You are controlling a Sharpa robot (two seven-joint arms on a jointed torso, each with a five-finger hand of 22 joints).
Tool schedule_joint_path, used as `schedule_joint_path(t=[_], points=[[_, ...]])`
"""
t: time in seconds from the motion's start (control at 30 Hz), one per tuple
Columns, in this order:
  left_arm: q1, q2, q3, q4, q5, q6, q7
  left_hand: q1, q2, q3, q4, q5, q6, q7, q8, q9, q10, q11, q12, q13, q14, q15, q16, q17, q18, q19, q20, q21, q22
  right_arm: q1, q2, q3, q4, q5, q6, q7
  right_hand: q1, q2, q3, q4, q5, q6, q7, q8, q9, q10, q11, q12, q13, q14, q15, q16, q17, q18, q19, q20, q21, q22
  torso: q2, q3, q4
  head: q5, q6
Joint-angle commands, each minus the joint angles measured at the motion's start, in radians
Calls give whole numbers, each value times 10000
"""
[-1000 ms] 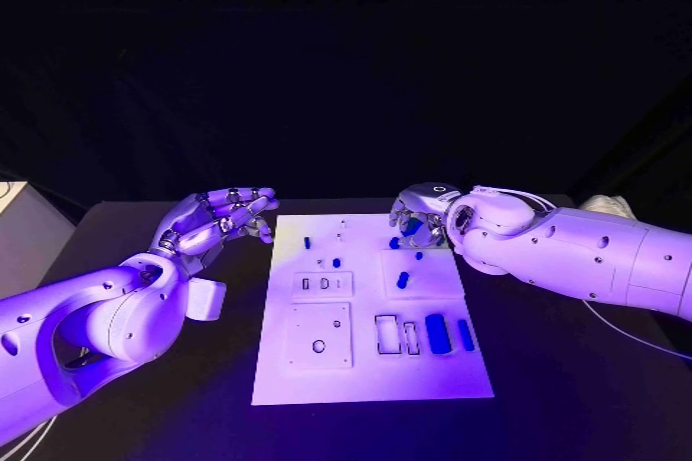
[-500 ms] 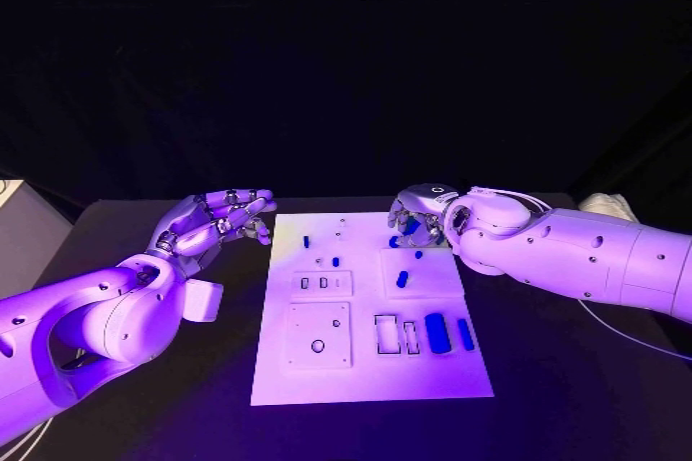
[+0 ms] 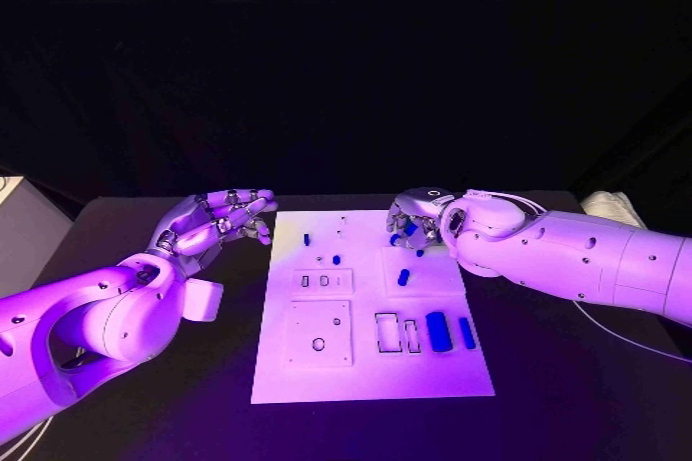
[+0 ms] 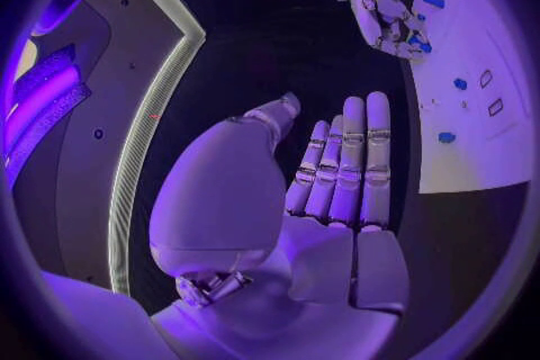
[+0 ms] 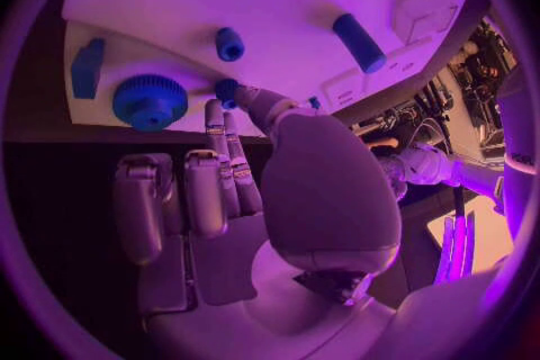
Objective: Assemble the parts on the task board
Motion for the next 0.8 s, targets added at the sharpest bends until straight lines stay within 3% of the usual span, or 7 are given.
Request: schedule_joint_path(t=[0.03, 0.37, 0.6, 0.8], points=[[15, 1, 10, 20, -21, 228, -3, -76, 12, 63, -4, 24, -25, 202, -47, -14, -6, 43, -41, 4, -61, 11, 49, -14, 37, -60, -8, 62, 15, -21, 32, -2, -12, -11, 201, -14, 14, -50, 68, -1, 62, 53, 15, 39, 12, 53, 8, -60, 2, 599, -5, 24, 214, -171, 704, 18, -7, 1806, 16, -11, 13, -8, 17], [15, 1, 11, -5, -21, 250, -43, -74, 13, 67, -7, 24, -30, 205, -50, -16, -13, 47, -44, 4, -69, 14, 51, -15, 37, -71, -5, 69, 20, -53, 61, -6, -45, -29, 209, -23, -14, -51, 176, 6, 8, 130, 26, 85, 59, 39, 26, -105, -7, 590, 14, 16, 187, -161, 681, 40, -34, 1766, 39, -14, 24, -24, 29], [16, 1, 11, -16, -21, 255, -70, -74, 13, 67, -7, 24, -30, 205, -50, -16, -13, 47, -44, 4, -69, 14, 51, -15, 37, -71, -5, 69, 20, -62, 55, -7, -57, -117, -234, -104, 487, 463, 980, -430, -306, 667, -88, 472, 418, 589, -144, 2, 112, 608, -120, 99, 283, -189, 732, -51, 70, 1923, 52, -22, 31, -23, 38], [16, 3, 11, -30, -21, 262, -89, -74, 13, 67, -7, 24, -30, 205, -50, -16, -13, 47, -44, 4, -69, 14, 51, -15, 37, -71, -5, 69, 20, -64, 57, -5, -17, -233, -803, -248, 622, 558, 1214, -710, -295, 716, -75, 565, 573, 733, -165, -17, 179, 612, -141, 123, 310, -201, 752, -83, 106, 1980, 66, -24, 32, -27, 58]])
